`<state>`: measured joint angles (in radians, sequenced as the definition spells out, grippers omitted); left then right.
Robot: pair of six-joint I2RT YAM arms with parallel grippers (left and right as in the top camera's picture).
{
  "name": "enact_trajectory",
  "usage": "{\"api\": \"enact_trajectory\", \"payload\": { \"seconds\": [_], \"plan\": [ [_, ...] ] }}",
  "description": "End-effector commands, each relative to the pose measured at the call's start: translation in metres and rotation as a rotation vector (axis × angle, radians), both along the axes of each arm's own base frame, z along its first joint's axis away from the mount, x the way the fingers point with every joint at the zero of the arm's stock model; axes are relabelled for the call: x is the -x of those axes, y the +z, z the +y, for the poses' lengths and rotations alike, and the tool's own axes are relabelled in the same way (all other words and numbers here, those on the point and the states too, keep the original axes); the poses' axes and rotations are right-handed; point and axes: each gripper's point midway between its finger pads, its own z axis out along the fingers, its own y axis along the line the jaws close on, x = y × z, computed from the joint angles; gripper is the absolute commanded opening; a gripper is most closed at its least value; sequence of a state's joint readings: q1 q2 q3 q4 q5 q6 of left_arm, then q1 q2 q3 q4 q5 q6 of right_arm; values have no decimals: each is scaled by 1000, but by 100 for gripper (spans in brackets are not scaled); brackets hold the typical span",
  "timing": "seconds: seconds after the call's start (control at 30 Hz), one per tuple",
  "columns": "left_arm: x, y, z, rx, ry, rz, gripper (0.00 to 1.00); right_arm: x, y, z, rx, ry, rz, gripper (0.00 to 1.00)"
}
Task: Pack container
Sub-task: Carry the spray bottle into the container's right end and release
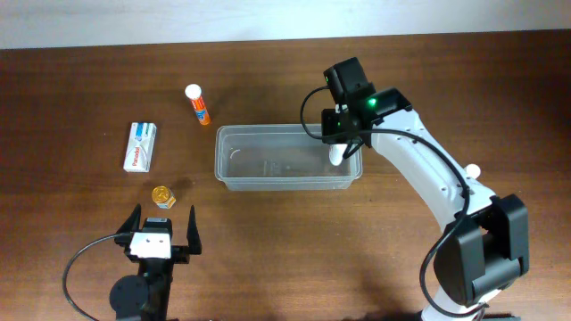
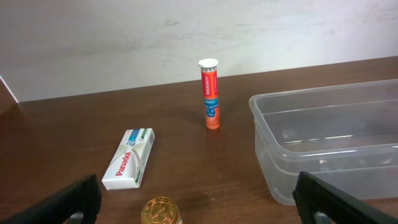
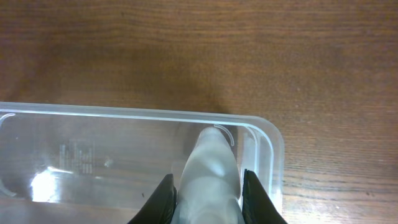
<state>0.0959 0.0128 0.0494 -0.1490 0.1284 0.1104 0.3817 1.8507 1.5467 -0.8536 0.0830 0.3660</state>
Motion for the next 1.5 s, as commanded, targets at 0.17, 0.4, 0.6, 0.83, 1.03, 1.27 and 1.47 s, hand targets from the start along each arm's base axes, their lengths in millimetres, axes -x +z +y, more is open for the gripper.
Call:
{"api": "enact_trajectory", "payload": {
  "seconds": [0.17, 0.4, 0.6, 0.83, 1.03, 1.27, 1.47],
  "plan": [
    [0, -1, -1, 6, -9, -3, 100, -2, -12, 0, 5, -6, -31, 15],
    [0, -1, -1, 6, -9, -3, 99, -4, -12, 1, 2, -6, -37, 15],
    [0, -1, -1, 6, -9, -3, 99, -4, -18, 1, 8, -6, -25, 15],
    [0, -1, -1, 6, -9, -3, 99, -4, -19, 1, 8, -6, -22, 33],
    [0, -1, -1, 6, -9, -3, 99, -3, -20, 0, 17, 10, -20, 46],
    [0, -1, -1, 6, -9, -3, 99, -4, -12, 0, 17, 13, -26, 45],
    [0, -1, -1, 6, -8, -3, 99, -6, 50, 0, 10, 29, -68, 50]
  ]
}}
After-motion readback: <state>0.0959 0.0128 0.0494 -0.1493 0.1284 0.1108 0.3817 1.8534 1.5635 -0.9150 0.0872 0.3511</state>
